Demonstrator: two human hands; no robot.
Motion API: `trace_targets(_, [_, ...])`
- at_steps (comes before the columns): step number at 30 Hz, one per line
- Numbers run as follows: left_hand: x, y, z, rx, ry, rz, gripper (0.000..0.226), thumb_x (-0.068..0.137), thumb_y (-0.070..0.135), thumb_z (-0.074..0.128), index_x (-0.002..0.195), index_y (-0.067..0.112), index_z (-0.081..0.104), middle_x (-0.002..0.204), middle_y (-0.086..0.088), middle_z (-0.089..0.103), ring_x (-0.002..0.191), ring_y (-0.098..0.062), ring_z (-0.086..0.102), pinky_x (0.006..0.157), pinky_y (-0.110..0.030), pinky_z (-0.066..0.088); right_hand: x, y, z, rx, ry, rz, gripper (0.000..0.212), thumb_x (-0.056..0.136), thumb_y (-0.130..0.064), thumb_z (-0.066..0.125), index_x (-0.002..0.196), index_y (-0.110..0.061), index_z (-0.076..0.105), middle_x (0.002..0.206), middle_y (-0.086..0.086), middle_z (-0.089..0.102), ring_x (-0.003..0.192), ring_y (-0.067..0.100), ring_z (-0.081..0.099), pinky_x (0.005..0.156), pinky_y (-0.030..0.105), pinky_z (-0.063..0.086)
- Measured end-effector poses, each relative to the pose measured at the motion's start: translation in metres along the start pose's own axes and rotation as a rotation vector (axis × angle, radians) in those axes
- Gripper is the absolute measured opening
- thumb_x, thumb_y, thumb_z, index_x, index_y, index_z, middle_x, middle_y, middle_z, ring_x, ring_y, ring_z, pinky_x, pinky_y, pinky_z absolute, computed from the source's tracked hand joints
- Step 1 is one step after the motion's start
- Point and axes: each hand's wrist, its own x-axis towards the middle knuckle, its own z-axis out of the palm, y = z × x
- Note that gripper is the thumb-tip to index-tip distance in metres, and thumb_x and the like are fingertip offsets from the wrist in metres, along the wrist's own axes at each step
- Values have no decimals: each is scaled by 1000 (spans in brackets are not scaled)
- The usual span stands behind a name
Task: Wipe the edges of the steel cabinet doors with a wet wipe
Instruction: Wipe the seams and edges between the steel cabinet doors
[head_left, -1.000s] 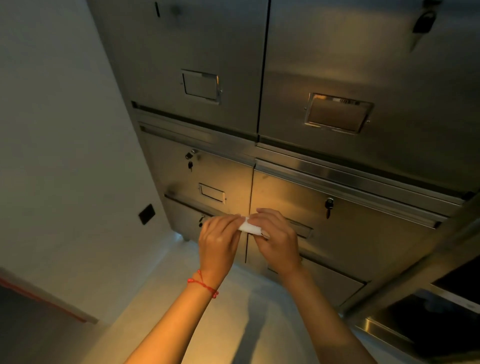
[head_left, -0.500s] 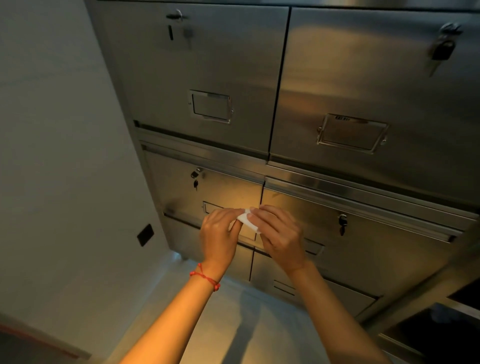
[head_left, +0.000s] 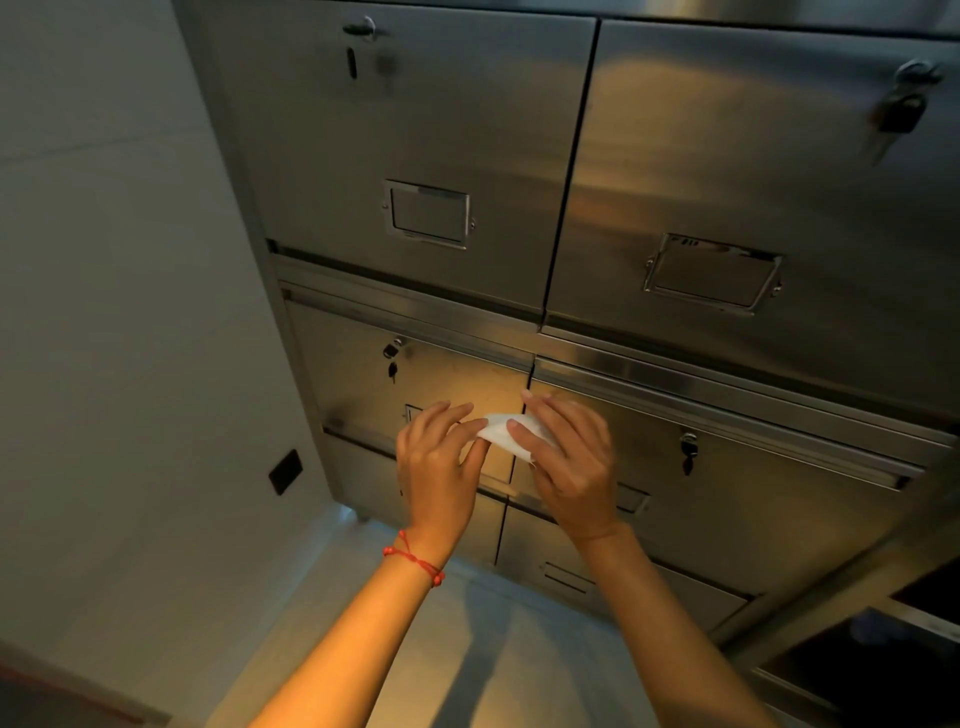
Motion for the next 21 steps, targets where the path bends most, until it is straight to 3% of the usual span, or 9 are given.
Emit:
trace_targets(8, [1, 11, 5, -103, -14, -118, 7, 73, -2, 73, 77, 4, 72, 104, -10, 68, 107, -35, 57, 87, -47, 37, -5, -2, 4, -33, -25, 30, 32, 81, -7, 64, 111, -14, 56, 115, 20, 63, 113, 27, 51, 96, 39, 39])
trace_targets(11, [1, 10, 6, -177, -77, -146, 5, 80, 1, 68, 83, 3, 72, 110, -10, 65, 113, -31, 52, 94, -51, 40, -6, -4, 7, -63, -52, 44, 32, 82, -9, 63, 112, -13, 55, 115, 20, 63, 112, 27, 51, 95, 39, 39])
trace_targets(16, [0, 8, 4, -355, -147, -230, 17, 90, 10, 56, 99, 7, 70, 116, 0, 59, 121, -20, 43, 102, -44, 37, -9, -11, 13, -113, -143, 63, 31, 83, -12, 63, 114, -7, 60, 118, 18, 62, 109, 31, 59, 94, 40, 42])
trace_targets(21, [4, -2, 3, -356, -140, -232, 14, 89, 16, 62, 99, 12, 69, 115, 2, 59, 122, -17, 43, 102, -44, 37, -8, -23, 16, -68, -233, 160, 37, 80, -9, 53, 114, -2, 64, 125, 17, 58, 117, 29, 53, 98, 41, 40])
